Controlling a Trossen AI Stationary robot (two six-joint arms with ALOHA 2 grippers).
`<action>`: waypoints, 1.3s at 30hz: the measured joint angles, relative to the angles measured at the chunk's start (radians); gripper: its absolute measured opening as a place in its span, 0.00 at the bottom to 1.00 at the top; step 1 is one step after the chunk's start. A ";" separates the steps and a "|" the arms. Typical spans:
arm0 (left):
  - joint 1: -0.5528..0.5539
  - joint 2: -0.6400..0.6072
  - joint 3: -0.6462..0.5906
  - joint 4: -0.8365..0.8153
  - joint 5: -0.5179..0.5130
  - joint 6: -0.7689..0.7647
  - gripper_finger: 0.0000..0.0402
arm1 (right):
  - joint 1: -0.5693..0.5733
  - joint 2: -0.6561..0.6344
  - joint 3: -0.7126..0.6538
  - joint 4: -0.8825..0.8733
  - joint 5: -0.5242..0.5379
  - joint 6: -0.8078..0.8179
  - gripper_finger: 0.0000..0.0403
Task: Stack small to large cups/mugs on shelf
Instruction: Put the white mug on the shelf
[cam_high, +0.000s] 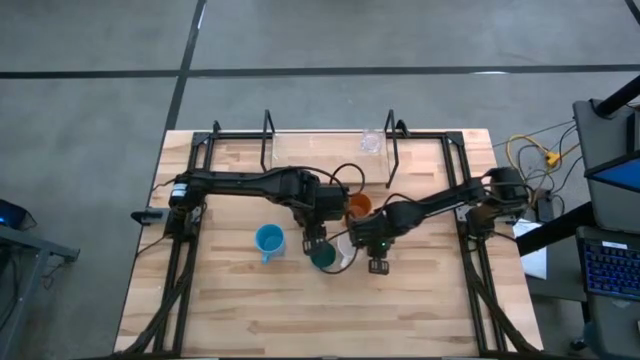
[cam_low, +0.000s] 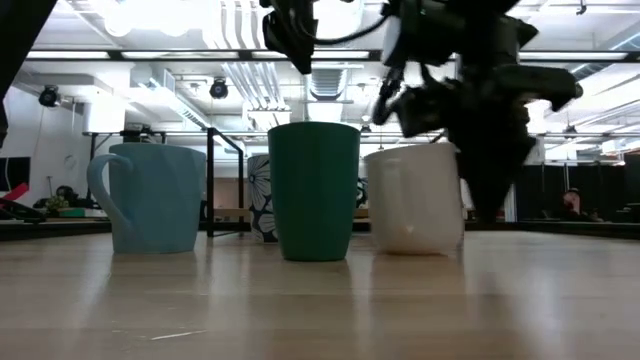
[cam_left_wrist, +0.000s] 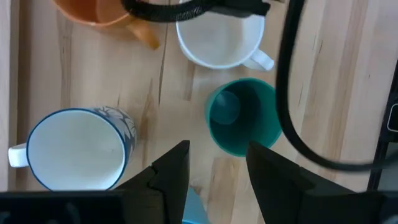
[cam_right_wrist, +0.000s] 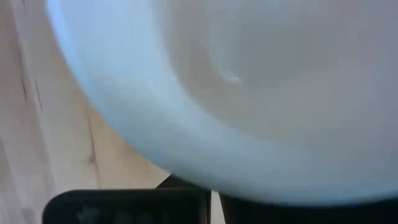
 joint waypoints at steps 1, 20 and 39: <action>0.000 0.000 0.000 -0.006 0.000 0.000 0.36 | 0.000 0.007 0.015 -0.001 0.004 -0.009 0.02; 0.000 -0.001 -0.016 -0.016 -0.044 0.109 0.36 | -0.013 -0.093 0.152 -0.177 0.375 0.137 0.02; 0.015 0.006 -0.176 0.320 -0.210 0.317 0.36 | -0.011 -0.577 0.156 -0.274 0.582 0.352 0.02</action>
